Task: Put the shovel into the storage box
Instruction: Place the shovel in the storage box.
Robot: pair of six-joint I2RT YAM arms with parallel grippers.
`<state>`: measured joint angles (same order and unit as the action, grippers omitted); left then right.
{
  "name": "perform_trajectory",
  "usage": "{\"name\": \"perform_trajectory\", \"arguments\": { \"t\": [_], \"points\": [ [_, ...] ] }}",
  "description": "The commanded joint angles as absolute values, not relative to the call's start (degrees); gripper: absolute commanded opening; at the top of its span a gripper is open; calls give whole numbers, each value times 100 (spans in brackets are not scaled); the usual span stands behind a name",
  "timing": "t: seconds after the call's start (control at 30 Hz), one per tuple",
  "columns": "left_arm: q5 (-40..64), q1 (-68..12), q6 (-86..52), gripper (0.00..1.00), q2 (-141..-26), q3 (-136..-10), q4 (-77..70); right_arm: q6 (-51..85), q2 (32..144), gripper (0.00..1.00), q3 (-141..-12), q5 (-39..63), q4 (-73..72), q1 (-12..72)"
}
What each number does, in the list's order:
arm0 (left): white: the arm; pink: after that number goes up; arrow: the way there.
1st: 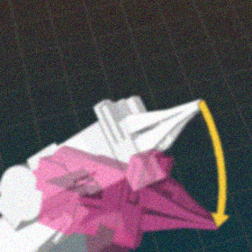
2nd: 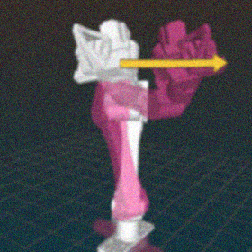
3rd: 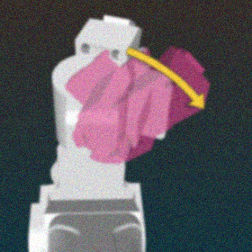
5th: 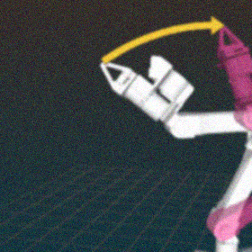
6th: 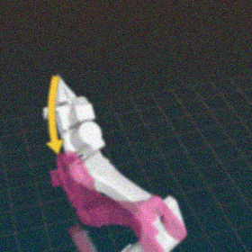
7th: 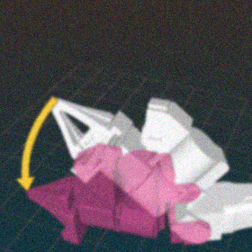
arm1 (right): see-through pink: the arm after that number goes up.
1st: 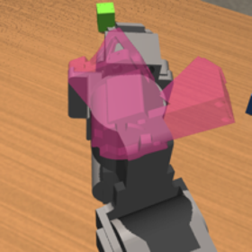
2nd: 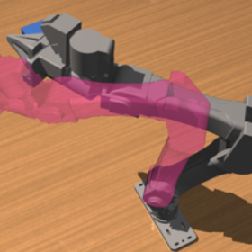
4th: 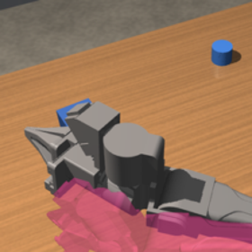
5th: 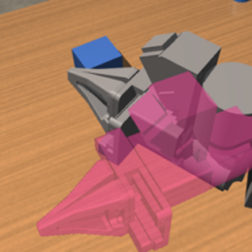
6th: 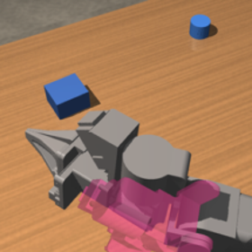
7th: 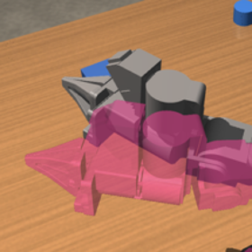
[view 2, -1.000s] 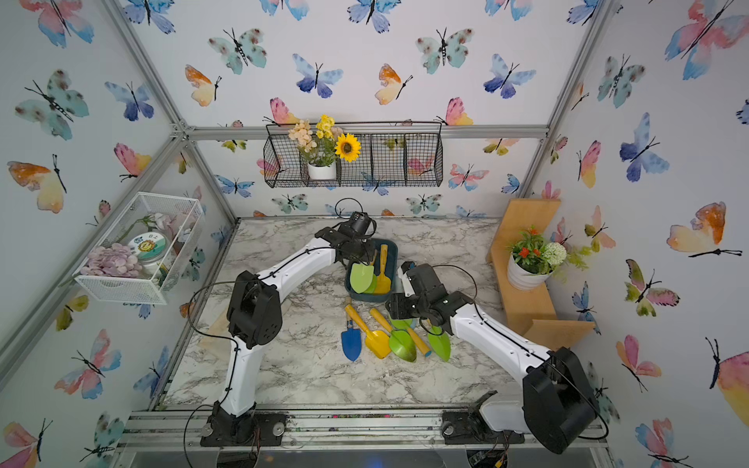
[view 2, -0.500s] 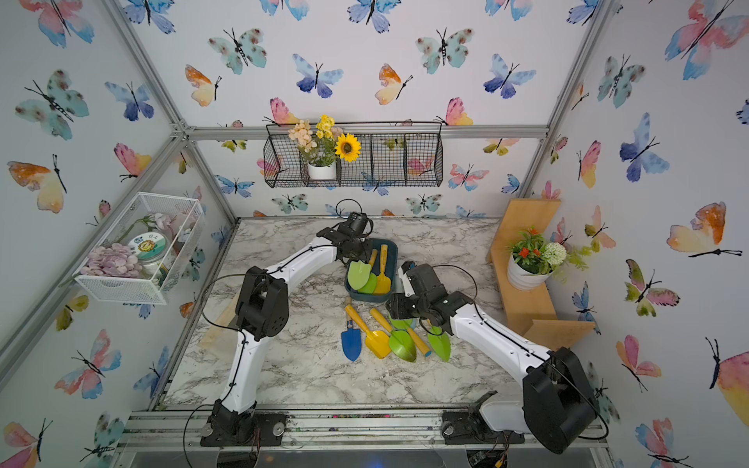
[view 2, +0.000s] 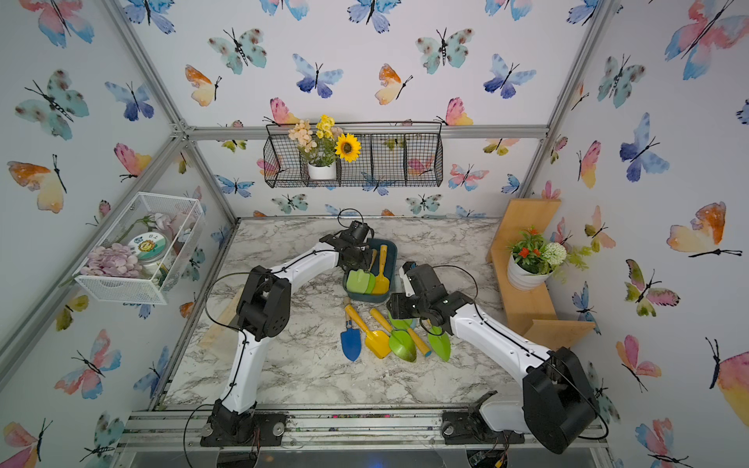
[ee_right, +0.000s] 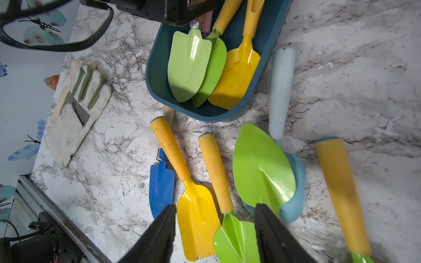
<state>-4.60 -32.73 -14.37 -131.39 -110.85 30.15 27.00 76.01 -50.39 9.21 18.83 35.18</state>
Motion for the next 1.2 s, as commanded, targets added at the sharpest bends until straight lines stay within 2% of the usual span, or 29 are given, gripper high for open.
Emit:
{"name": "perform_trajectory", "arguments": {
  "t": [0.0,0.17,0.33,0.73,0.93,1.17],
  "points": [
    [-536,-3244,-1428,33,-12998,-11124,3089,2759,7620,60,-5019,809,1986,3498],
    [-547,-3245,-1458,37,-12748,-11076,3124,2775,7616,60,-4986,795,1936,3498],
    [-510,-3250,-1534,38,-12382,-10862,3133,2785,7698,60,-5025,809,1863,3498],
    [-728,-3196,-1704,38,-11209,-9401,2783,2820,7901,60,-5185,893,1783,3498],
    [-639,-3004,-1849,39,-11273,-8993,2605,2828,7937,60,-5177,899,1767,3498],
    [-571,-2979,-1863,39,-11757,-9206,2540,2824,7902,60,-5120,865,1790,3498]
  ]
}}
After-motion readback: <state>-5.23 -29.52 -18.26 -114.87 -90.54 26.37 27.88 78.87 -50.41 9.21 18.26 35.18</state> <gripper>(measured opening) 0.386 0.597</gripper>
